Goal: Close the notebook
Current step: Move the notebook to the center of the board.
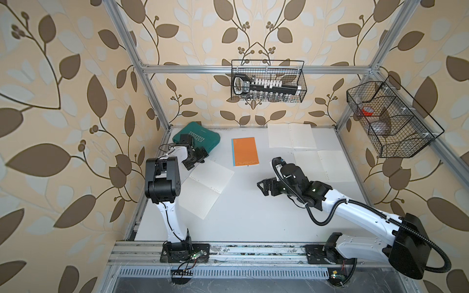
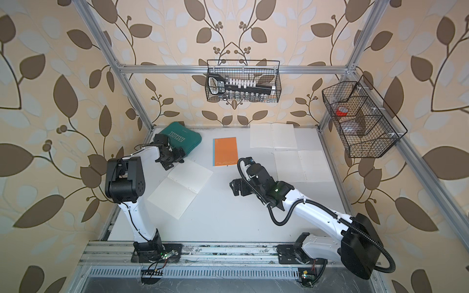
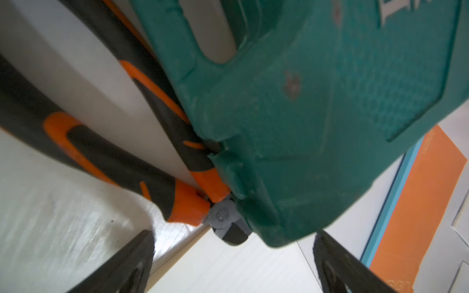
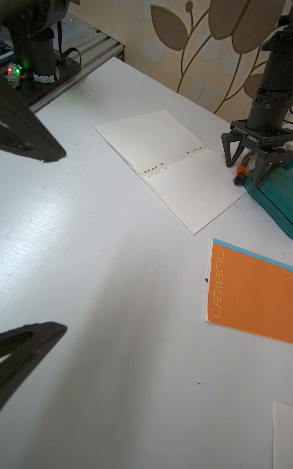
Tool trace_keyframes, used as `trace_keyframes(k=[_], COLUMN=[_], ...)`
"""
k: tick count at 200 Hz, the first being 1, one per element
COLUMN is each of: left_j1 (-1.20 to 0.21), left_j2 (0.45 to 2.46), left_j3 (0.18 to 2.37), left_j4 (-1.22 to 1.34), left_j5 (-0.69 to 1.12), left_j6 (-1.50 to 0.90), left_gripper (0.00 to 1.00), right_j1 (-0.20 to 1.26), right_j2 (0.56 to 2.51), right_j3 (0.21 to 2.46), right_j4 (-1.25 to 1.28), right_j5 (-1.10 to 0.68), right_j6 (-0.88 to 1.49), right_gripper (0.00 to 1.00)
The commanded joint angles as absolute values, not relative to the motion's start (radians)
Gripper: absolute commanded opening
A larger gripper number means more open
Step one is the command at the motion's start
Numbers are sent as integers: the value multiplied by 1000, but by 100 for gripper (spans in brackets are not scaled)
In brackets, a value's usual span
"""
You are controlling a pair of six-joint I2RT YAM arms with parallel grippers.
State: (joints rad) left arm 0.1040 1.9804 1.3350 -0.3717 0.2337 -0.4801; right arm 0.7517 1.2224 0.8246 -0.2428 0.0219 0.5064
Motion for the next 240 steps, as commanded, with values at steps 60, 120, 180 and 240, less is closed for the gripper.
trace_keyframes(k=[60, 120, 180, 240], left_j1=[5, -143, -285, -350], left_j2=[1901, 1859, 1855, 1758], left_j3=[1189, 1133, 1087, 1051], left_j4=[-336, -299, -265, -288], left_j5=[270, 262, 315, 338], left_j6=[-535, -576, -624, -640], left_gripper=[99, 99, 99, 99], right_j1=[749, 738, 732, 724], right_j2=[1297, 1392, 1448, 1456], right_j3=[824, 822, 794, 778], right_j4=[-204, -162, -123, -107], right_j5=[44, 30, 11, 4], right_j6=[522, 532, 550, 560], right_gripper=[98, 98, 97, 97])
